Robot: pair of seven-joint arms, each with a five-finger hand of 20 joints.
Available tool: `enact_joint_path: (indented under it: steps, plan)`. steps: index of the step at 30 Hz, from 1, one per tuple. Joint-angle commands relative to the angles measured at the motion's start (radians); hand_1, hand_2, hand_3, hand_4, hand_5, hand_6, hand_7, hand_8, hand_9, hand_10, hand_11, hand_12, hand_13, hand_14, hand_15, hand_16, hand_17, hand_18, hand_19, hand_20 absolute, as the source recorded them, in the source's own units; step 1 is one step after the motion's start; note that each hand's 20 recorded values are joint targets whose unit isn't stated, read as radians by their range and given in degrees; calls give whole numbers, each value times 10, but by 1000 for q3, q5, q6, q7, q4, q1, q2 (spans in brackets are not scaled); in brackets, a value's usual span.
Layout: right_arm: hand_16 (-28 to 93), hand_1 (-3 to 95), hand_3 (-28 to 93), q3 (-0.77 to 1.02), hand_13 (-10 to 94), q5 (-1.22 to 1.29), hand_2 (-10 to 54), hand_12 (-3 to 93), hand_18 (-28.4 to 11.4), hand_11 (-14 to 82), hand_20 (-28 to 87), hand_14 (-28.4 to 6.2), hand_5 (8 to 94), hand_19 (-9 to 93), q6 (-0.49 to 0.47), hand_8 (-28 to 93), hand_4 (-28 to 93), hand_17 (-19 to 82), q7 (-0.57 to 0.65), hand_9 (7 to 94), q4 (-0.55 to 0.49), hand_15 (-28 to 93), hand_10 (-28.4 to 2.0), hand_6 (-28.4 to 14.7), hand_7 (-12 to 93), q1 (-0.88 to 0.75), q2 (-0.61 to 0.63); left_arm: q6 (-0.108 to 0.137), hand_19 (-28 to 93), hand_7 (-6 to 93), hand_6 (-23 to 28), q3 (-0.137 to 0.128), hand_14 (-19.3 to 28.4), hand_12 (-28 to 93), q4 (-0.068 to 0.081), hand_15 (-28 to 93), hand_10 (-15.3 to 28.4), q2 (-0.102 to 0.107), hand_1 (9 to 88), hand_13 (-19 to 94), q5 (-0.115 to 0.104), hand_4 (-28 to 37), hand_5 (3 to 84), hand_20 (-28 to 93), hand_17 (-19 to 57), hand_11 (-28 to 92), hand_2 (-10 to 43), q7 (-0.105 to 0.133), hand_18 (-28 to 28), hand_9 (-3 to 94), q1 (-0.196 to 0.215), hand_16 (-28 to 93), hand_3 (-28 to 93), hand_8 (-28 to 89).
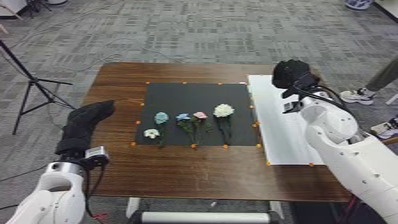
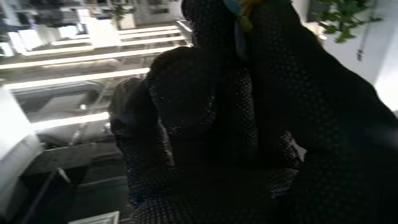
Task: Arrange flowers
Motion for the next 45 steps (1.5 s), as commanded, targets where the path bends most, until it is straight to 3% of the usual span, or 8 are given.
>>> enact_joint_path:
  steps: [1, 14, 27, 45]
  plan:
    - [368, 625, 610, 54, 761, -40, -95, 323, -224, 52, 587, -85, 788, 799, -45, -18, -215, 399, 96, 920, -154, 627, -85, 37, 277, -148, -66, -12, 46, 164, -7, -15, 167, 98, -15, 176, 139, 5, 268, 379, 1, -232, 551, 149, 40, 198, 36, -12, 96, 518, 17, -24, 686, -91]
    - [369, 626, 608, 45, 761, -64, -95, 322, -225, 49, 584, -86, 793, 801, -65, -7, -215, 399, 142, 921, -173, 627, -87, 35, 264, -229, -165, -18, 44, 165, -6, -10, 167, 98, -13, 175, 139, 12, 269, 379, 6, -233, 551, 149, 39, 199, 37, -23, 96, 517, 5, -24, 684, -91]
    - [369, 625, 607, 12, 761, -72, -95, 322, -227, 48, 583, -86, 794, 803, -98, -5, -211, 399, 151, 921, -198, 628, -87, 37, 264, -278, -180, -21, 42, 166, -7, -16, 166, 98, -19, 175, 139, 15, 268, 379, 7, -234, 552, 149, 35, 199, 36, -37, 95, 517, 17, -24, 686, -92]
    - [373, 596, 601, -12, 750, -68, -95, 324, -227, 49, 582, -88, 780, 807, -131, 3, -188, 392, 141, 912, -194, 634, -86, 35, 274, -272, -192, -42, 43, 163, -6, -6, 168, 98, -11, 173, 139, 22, 267, 371, 8, -232, 549, 148, 30, 197, 38, -52, 96, 512, -1, -22, 684, -90]
